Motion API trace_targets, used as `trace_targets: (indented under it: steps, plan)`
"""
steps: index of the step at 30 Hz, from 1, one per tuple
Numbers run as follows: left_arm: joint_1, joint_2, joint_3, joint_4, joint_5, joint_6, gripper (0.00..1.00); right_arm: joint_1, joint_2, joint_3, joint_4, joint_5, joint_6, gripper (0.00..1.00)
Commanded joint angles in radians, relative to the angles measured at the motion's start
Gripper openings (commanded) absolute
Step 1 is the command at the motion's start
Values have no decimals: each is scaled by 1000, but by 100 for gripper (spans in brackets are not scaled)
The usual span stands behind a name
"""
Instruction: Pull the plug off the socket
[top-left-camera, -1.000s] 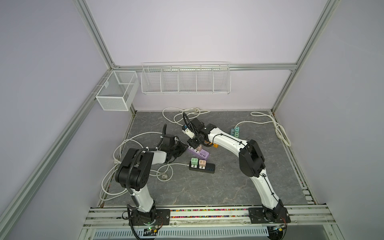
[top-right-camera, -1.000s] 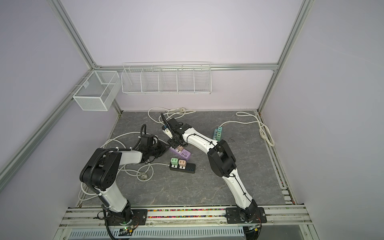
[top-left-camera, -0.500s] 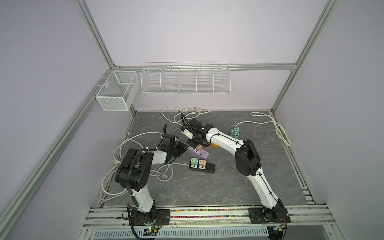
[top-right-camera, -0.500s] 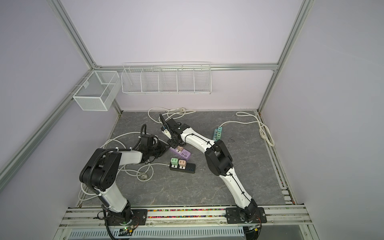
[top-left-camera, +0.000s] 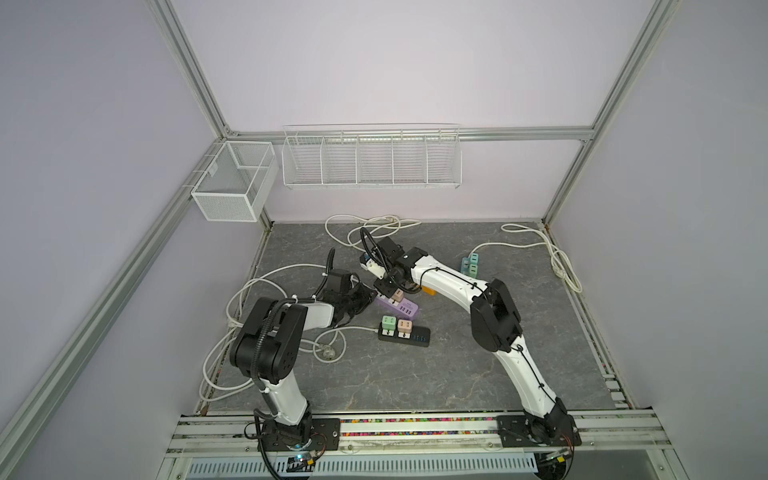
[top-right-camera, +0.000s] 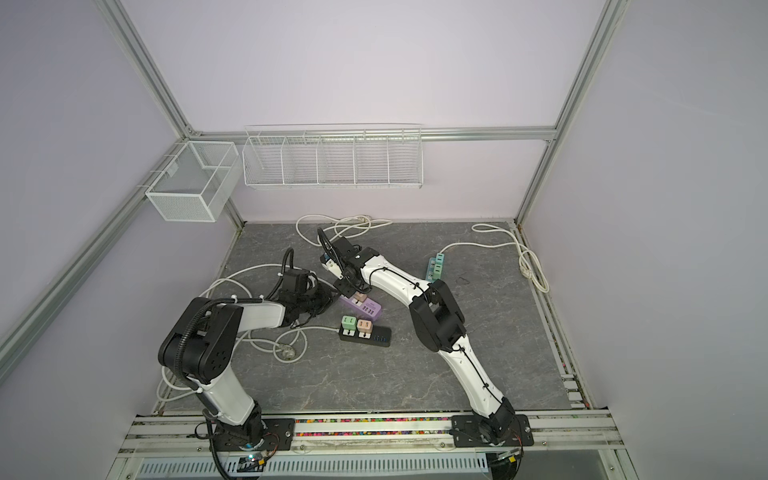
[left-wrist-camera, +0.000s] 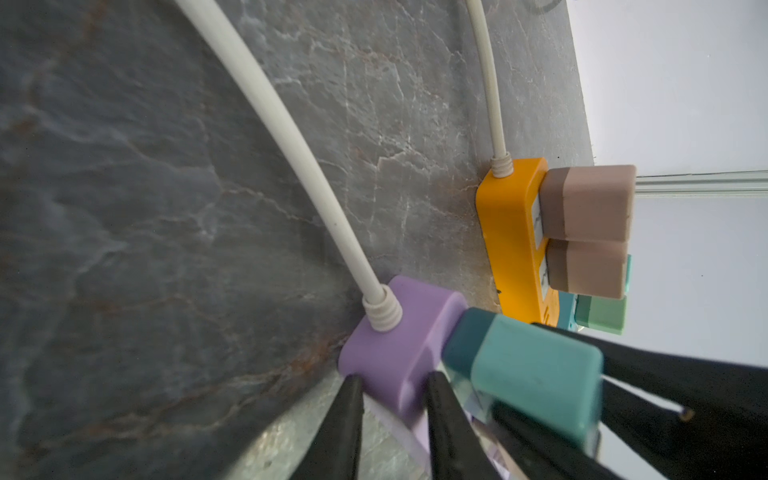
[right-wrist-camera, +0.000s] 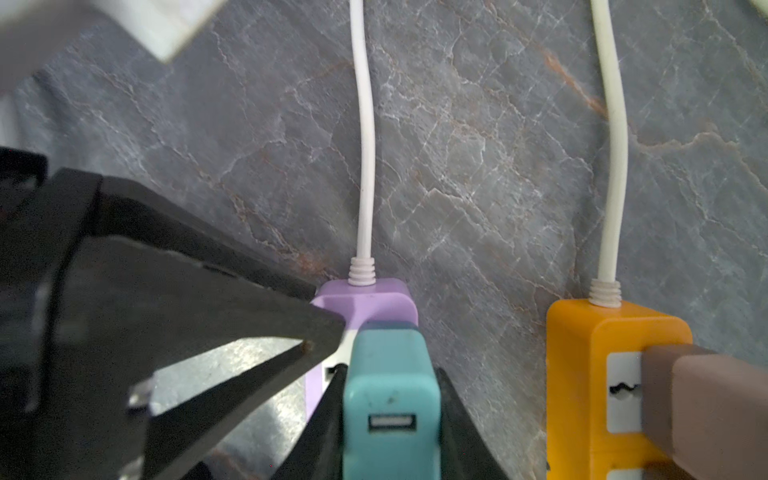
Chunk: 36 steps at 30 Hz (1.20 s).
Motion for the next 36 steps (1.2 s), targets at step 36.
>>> trace_targets:
  steps: [36]
  plan:
    - [-59, -15, -29, -275, -162, 26, 23, -12, -68, -46, 21, -45, -110, 16]
